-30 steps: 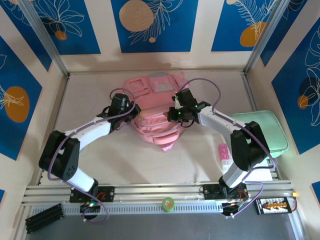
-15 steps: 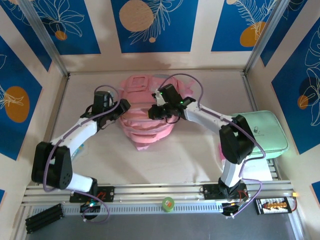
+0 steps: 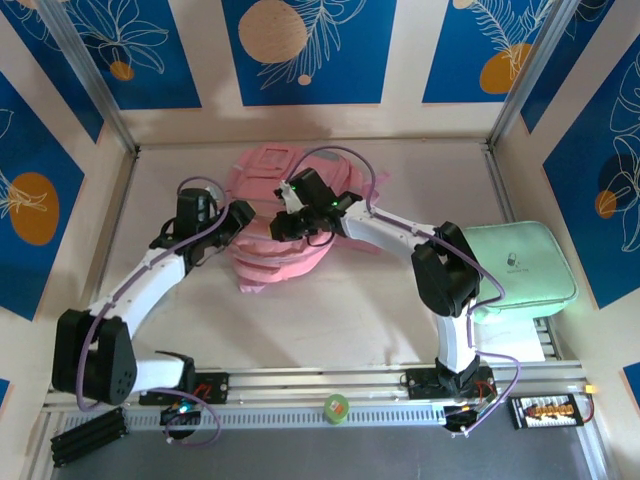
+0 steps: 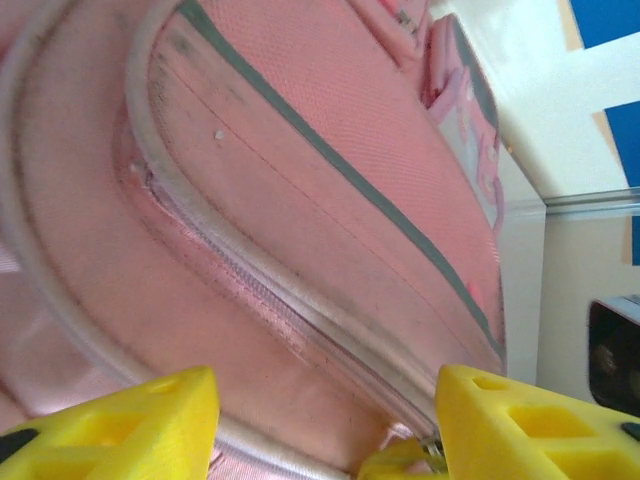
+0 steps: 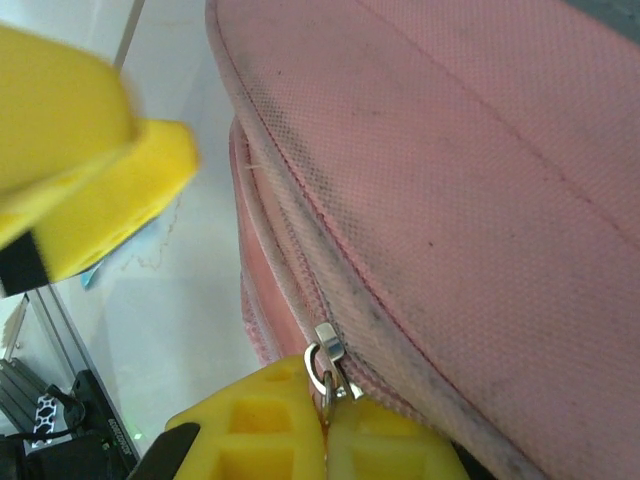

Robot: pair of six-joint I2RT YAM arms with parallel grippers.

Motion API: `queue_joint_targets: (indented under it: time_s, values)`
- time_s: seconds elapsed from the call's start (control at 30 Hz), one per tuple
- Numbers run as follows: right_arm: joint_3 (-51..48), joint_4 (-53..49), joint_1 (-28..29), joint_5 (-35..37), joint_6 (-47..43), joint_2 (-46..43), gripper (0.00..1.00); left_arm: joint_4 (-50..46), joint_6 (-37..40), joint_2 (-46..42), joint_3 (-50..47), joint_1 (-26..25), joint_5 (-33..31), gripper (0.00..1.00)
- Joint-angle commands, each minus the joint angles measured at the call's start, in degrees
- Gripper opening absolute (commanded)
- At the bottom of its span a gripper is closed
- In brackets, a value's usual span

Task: Pack the student bag
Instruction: Zip the student bag at the center of the table.

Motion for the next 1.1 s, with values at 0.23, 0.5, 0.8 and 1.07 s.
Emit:
queue_joint_targets:
  time_s: [0.23,0.5,0.8,1.07]
  values:
    - [0.51,1.47,2.61,-9.75,-3.88,-0.87,0.0,5.67,-3.11,6.49,1.67,0.03,2.03,0.5]
    - [-2.68,-1.61,2.51,-3.38,-5.49,-2.83,0.0,2.6,-1.02,6.08,1.93,0.03,-0.65,0.23]
    - [-13.3,-1.38,-2.95,0.08,-1.46,-10.25,0.0,-5.73,5.72,3.61,4.26,0.0,-4.94,0.0]
    - [-17.43,-4.07,-8.61,3.41,-3.76,-13.67,0.0,-7.02,8.01,2.85,4.73,0.02,-3.41,0.0]
